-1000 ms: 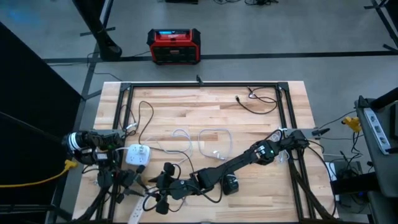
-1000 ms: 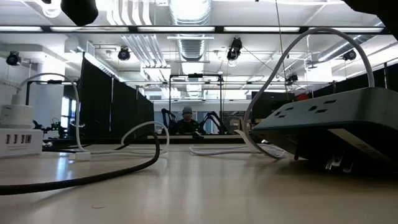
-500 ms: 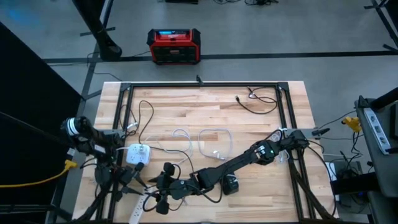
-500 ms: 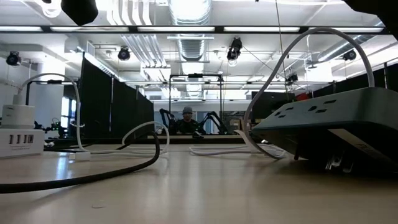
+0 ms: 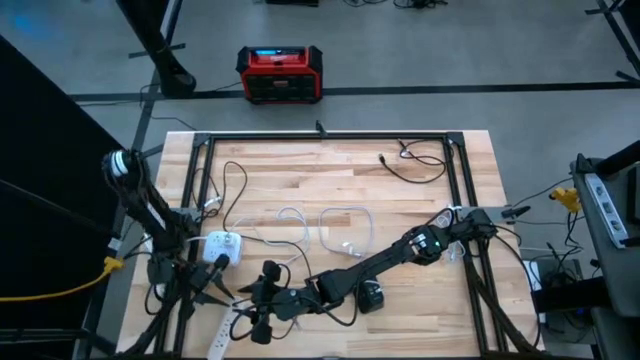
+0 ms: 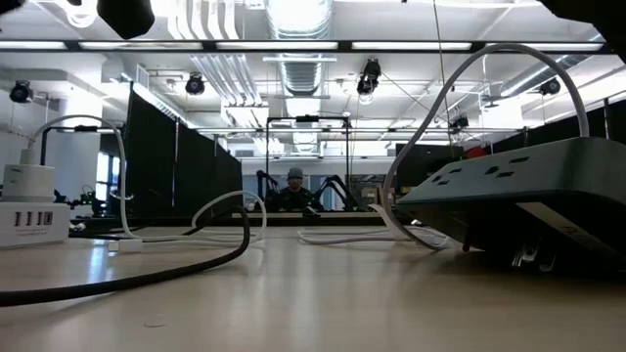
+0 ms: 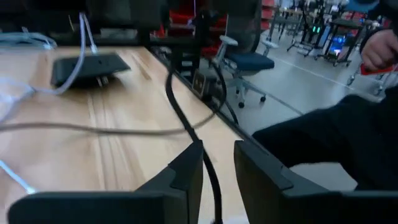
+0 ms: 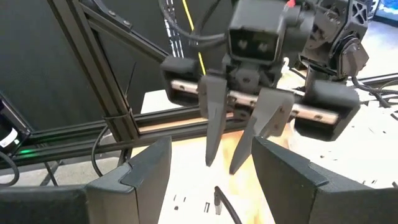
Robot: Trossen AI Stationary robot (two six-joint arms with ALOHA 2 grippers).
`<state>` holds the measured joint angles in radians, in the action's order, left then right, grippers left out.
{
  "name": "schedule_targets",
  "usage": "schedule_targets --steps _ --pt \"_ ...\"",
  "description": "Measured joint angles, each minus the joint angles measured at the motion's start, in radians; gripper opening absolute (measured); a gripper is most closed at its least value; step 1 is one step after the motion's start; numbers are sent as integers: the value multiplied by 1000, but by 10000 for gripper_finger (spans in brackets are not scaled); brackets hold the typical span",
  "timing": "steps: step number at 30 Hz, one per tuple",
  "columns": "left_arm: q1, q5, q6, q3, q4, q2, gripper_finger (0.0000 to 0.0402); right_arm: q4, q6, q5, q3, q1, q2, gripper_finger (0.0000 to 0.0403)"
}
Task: Insert USB
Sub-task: Insert the right black charger cable into the top white outlet extension
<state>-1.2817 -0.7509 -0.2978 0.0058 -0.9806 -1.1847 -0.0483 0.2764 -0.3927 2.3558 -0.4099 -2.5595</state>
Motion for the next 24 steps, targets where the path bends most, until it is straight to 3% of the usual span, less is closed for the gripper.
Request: schedule_targets --steps 8,11,19,24 --pt "37 33 62 2 207 270 74 0 -16 0 0 1 0 208" --pt "59 36 90 48 357 364 72 0 -36 0 0 2 0 208" --pt "154 88 39 425 1263 504 70 -64 -111 -1 0 3 34 208" --pt "215 78 35 593 1532 506 70 -300 -71 -70 0 -2 110 208"
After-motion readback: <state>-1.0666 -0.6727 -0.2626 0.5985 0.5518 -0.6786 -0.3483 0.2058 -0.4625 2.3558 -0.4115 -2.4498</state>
